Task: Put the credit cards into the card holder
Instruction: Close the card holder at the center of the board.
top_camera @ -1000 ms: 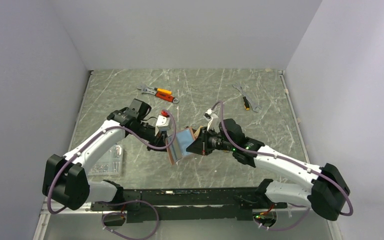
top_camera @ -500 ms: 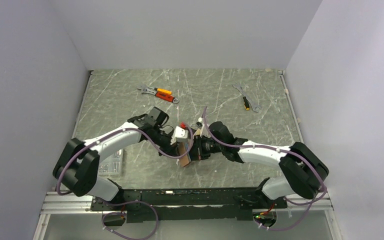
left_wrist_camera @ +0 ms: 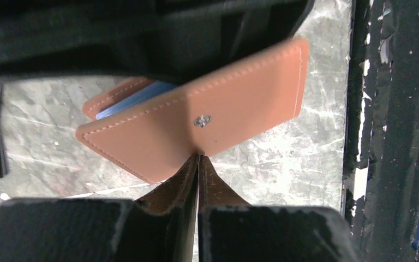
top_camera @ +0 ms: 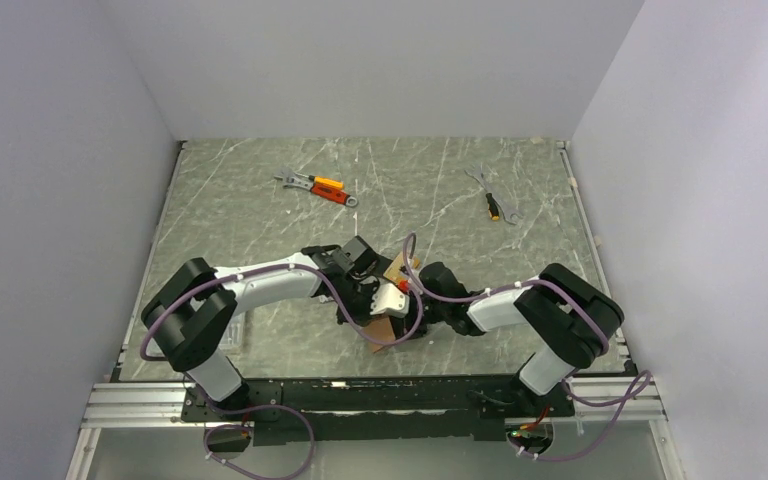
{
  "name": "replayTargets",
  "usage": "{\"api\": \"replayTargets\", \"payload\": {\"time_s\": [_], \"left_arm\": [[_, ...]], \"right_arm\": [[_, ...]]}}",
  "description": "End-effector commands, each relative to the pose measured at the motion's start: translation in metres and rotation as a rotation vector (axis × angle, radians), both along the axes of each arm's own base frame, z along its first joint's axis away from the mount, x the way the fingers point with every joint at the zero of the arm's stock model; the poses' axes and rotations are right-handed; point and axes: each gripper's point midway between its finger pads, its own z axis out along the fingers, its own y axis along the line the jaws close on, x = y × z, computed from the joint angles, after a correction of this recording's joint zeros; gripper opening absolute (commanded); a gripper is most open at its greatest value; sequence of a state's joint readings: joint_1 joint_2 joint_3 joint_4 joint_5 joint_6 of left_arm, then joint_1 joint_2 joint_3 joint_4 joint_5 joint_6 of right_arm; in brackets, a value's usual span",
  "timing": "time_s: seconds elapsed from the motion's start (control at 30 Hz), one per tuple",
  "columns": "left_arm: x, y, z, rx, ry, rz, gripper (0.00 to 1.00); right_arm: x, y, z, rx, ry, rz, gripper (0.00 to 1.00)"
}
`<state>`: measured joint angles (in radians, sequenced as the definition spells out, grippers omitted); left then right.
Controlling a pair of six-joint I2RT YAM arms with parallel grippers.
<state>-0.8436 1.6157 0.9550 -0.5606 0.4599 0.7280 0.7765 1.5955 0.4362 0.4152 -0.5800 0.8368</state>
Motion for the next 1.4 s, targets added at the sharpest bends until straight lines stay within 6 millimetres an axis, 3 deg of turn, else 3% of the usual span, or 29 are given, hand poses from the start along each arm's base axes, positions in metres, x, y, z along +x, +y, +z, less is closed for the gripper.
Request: {"api": "replayTargets", "payload": {"time_s": [0.0, 0.13, 0.47, 0.53, 0.67, 0.97, 1.1, 1.23, 1.37], "left_arm": [[0.007, -0.017, 0.016, -0.01, -0.062, -0.027, 0.1], [-0.001, -0.022, 0.017, 0.009, -0.047, -0.063, 0.09], [-0.001, -0.038, 0.011, 0.046, -0.064, -0.119, 0.08], [0.0, -0.04, 0.012, 0.046, -0.067, -0.125, 0.08], [0.0, -0.036, 0.006, 0.067, -0.067, -0.139, 0.08], [-0.003, -0.044, 0.011, 0.056, -0.048, -0.144, 0.07], [-0.003, -0.044, 0.017, 0.052, -0.054, -0.141, 0.06], [-0.005, -0.044, 0.022, 0.046, -0.042, -0.136, 0.05], [-0.009, -0.048, 0.029, 0.035, -0.03, -0.142, 0.05]], "right_arm": [[0.008, 0.0, -0.002, 0.001, -0.03, -0.041, 0.23], [0.012, -0.01, -0.008, -0.06, -0.048, -0.086, 0.35], [0.008, -0.028, -0.016, -0.073, -0.009, -0.151, 0.53], [0.006, -0.032, -0.017, -0.07, 0.014, -0.153, 0.68], [-0.002, -0.045, -0.012, -0.06, 0.004, -0.18, 0.74], [-0.009, -0.067, -0.012, -0.08, 0.029, -0.244, 0.74], [-0.01, -0.077, -0.01, -0.097, 0.021, -0.279, 0.66], [-0.002, -0.09, 0.002, -0.111, -0.027, -0.353, 0.51], [0.005, -0.101, 0.013, -0.14, -0.053, -0.41, 0.47]]}}
